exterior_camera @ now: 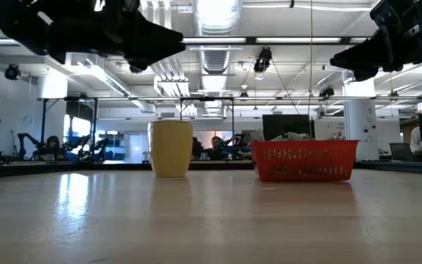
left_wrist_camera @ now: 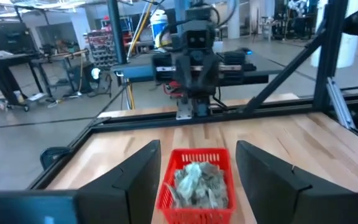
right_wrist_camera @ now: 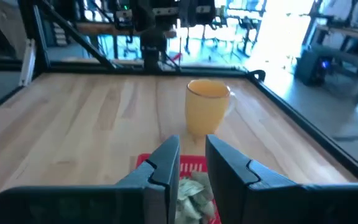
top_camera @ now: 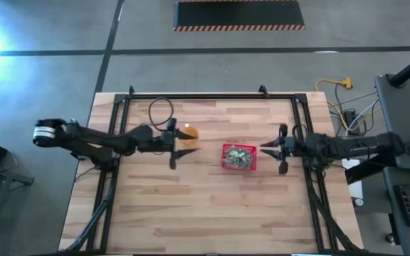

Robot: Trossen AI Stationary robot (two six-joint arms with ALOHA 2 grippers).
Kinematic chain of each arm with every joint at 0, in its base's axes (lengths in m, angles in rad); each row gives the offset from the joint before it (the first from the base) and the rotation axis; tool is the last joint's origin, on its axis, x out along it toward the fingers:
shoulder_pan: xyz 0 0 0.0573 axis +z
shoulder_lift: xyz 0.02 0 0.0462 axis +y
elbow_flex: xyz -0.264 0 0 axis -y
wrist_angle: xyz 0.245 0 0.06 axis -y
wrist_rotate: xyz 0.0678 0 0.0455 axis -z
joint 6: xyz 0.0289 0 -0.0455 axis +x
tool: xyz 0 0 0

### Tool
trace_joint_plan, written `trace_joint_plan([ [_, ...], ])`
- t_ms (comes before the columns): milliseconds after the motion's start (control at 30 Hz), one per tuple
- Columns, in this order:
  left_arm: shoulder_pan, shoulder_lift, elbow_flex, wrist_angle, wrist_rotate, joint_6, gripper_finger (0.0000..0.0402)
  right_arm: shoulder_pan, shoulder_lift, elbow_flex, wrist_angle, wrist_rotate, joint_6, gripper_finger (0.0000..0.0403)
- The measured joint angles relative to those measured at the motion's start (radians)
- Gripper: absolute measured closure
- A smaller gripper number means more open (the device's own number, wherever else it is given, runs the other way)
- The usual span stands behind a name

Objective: Pick and place Stevia / Truvia into bins
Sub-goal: Return to Home Position

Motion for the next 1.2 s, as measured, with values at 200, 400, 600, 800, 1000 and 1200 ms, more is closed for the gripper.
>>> trace_joint_plan([
  [200,0.001,-0.079,-0.095,0.044,0.001,0.0,0.021,-0.199,-0.073,-0.065,0.001,-0.22,-0.001,0.0335],
  [400,0.001,-0.128,-0.232,0.182,-0.001,-0.012,0.021,-0.24,-0.09,-0.092,0.004,-0.256,-0.006,0.0335],
  [600,0.001,-0.198,-0.348,0.308,-0.054,-0.027,0.021,-0.24,-0.09,-0.093,0.003,-0.257,-0.007,0.0335],
  [800,0.001,-0.314,-0.432,0.313,-0.053,-0.053,0.021,-0.24,-0.09,-0.097,-0.001,-0.26,-0.007,0.0335],
  [1000,0.0,-0.419,-0.467,0.257,-0.053,-0.08,0.021,-0.24,-0.09,-0.103,0.0,-0.26,-0.009,0.0335],
  [1200,-0.01,-0.499,-0.468,0.103,-0.052,-0.107,0.021,-0.24,-0.092,-0.105,0.004,-0.263,-0.009,0.0335],
])
